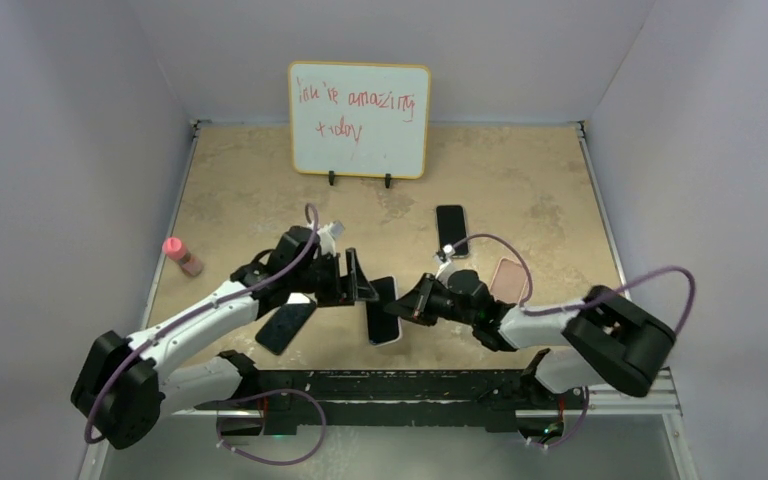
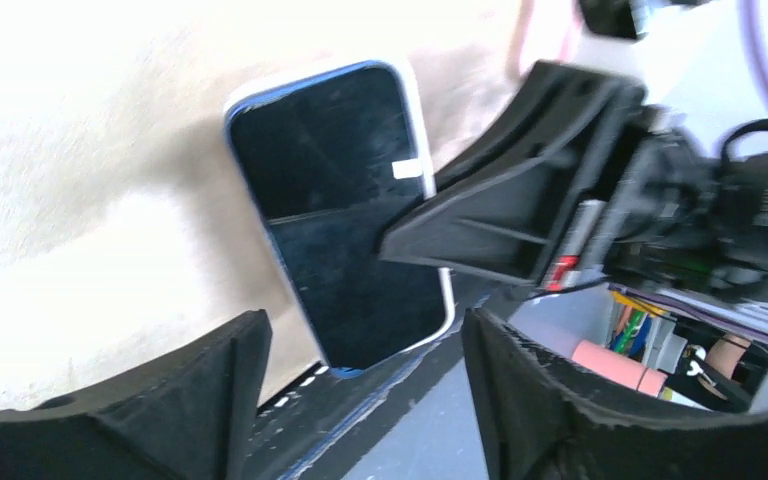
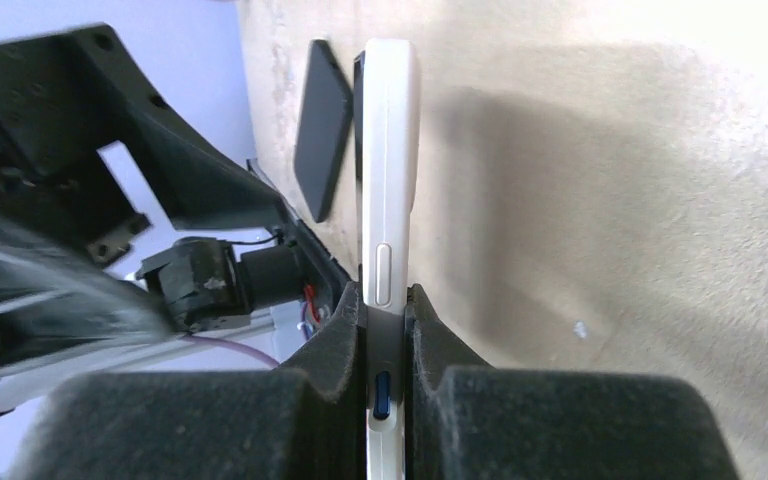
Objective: Put the phone into the phone case
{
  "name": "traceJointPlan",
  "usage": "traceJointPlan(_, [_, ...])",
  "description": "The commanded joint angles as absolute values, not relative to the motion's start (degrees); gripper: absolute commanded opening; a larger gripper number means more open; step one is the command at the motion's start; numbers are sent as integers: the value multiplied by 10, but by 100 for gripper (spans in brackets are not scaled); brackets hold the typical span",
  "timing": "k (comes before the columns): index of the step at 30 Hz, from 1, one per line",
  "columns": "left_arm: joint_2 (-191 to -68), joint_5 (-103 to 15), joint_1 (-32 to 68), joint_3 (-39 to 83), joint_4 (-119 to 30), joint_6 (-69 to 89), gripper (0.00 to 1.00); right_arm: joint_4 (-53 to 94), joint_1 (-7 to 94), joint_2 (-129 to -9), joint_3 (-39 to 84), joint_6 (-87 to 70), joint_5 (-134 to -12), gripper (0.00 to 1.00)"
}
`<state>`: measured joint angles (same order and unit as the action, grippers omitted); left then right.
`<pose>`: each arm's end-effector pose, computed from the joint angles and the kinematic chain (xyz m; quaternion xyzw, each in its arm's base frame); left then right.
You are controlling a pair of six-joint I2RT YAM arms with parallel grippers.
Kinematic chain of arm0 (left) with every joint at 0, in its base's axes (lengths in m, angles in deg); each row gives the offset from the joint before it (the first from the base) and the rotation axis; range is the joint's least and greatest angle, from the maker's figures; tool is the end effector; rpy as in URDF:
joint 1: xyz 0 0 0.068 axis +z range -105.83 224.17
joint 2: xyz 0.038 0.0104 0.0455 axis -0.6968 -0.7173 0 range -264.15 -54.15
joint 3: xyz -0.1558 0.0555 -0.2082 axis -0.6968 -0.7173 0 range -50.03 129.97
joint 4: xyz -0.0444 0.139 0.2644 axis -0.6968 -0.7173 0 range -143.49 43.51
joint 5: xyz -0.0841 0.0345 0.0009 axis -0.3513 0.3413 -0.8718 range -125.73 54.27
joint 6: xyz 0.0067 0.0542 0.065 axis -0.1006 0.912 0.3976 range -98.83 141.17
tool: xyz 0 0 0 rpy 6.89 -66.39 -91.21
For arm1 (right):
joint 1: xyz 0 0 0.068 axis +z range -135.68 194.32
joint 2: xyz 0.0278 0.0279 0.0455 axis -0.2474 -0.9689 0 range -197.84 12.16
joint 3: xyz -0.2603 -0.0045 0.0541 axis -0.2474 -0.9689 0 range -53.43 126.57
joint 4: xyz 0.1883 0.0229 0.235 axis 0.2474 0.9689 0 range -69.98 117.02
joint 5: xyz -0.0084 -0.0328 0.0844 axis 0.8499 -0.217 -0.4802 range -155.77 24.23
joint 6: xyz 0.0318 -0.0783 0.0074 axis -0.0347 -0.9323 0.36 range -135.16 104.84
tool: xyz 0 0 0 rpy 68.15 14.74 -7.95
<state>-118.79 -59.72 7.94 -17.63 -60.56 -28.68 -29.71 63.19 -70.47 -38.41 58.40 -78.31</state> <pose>0.2110 -0.1921 0.1400 -0.0309 0.9107 -0.3894 0.1344 0.1798 0.2306 0.0800 0.1089 0.7987 0.5554 0.2044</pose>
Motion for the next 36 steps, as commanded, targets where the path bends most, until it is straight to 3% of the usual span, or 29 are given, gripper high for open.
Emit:
traceJointPlan(1, [-1143, -599, 85, -70, -677, -231, 76, -199, 619, -585, -345, 519, -780, 0])
traceJointPlan(7, [-1119, -623, 85, -4, -699, -214, 86, -85, 607, -441, -320, 465, -767, 0])
traceJointPlan(14, [-1109, -664, 85, 26, -685, -219, 92, -144, 607, -348, -320, 462, -806, 0])
traceJointPlan(20, [-1076, -706, 86, -11, -563, -266, 91, -265, 606, -330, -333, 493, -856, 0])
traceJointPlan(29, [-1052, -730, 85, -38, -464, -314, 91, -328, 606, -328, -324, 513, -883, 0])
traceJointPlan(36, [-1033, -732, 85, -74, -358, -363, 84, -425, 607, -357, -331, 547, -922, 0])
